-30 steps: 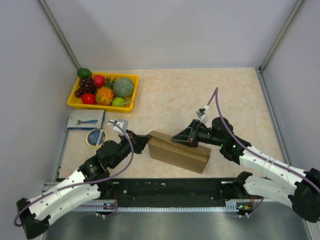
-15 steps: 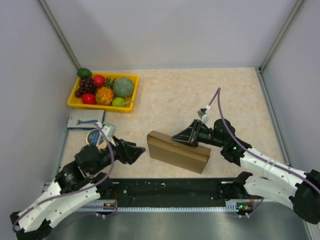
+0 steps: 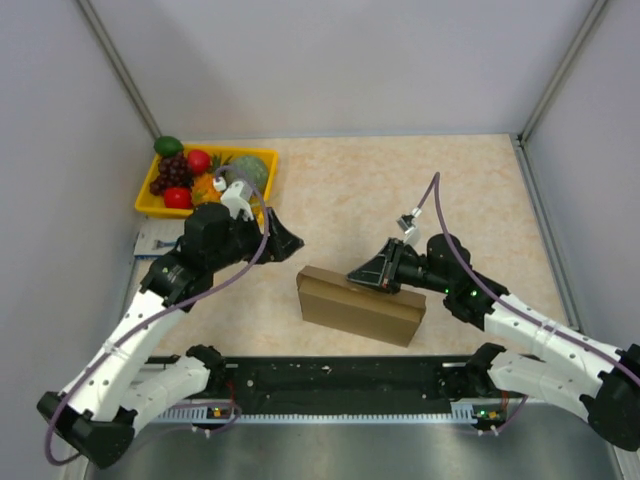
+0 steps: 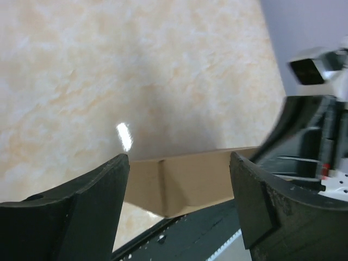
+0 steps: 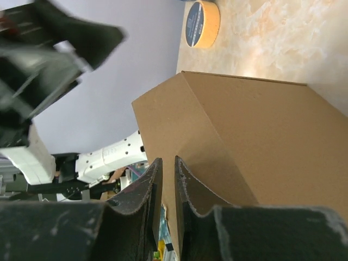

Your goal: Fold the paper box

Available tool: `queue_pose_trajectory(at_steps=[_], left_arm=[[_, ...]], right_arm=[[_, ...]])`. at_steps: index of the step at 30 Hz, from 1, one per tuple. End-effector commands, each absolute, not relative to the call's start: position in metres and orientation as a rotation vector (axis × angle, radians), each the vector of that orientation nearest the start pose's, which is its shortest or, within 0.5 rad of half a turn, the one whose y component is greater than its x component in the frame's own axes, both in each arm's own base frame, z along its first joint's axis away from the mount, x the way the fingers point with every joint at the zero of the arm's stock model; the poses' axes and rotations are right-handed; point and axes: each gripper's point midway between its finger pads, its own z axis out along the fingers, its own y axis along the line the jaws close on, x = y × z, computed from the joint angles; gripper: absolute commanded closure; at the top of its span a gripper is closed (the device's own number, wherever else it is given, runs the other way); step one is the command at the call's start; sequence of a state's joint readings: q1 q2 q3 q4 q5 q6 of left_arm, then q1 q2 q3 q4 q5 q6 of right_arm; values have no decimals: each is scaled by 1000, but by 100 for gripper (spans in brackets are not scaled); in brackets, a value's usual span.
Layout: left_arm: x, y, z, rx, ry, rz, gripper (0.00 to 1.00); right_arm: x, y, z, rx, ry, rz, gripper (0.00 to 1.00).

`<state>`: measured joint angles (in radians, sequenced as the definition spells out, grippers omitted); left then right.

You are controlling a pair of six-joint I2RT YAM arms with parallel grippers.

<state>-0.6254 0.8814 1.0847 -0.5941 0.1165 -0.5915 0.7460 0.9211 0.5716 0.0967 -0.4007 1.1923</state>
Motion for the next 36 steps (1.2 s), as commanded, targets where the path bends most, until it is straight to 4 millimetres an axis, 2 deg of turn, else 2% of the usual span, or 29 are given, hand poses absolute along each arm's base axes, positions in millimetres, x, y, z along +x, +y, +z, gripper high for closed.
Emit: queue_pose_trajectory(at_steps=[1,3,5,9,11,12,16,25,28,29,30,31,33,36], left_arm=[[209,-209,282,154,2044,-1233,22],[207,-220,274,177,2021,-1361,20],[201,-223,269,171,2039,-1427,19],[195,-222,245,114,2084,-1471,18],[193,-221,241,76,2083,-1480,18],[192,-220,231,55,2098,-1483,18],[190,-217,221,16,2084,-1489,20],[182,-215,212,18,2043,-1517,36],[181,-212,199,-17,2053,-1495,42],[179,-211,190,-32,2064,-1495,43],[179,-211,189,-31,2050,-1499,45],[178,-211,187,-38,2045,-1507,45],[176,-210,178,-49,2055,-1507,47],[175,-210,171,-40,2074,-1501,48]], right_arm=[[162,293,220,97,2199,1575,85],[162,293,220,92,2202,1572,85],[161,293,220,81,2205,1567,85],[162,293,222,75,2201,1564,85],[162,293,222,68,2203,1563,85],[162,294,223,67,2201,1563,85],[163,293,225,70,2197,1559,85],[161,291,212,88,2222,1546,85],[159,291,214,83,2228,1551,84],[159,289,216,75,2221,1545,83],[161,286,225,61,2196,1522,80],[161,280,220,72,2227,1483,78],[161,272,229,49,2209,1463,73],[162,253,230,64,2222,1443,68]])
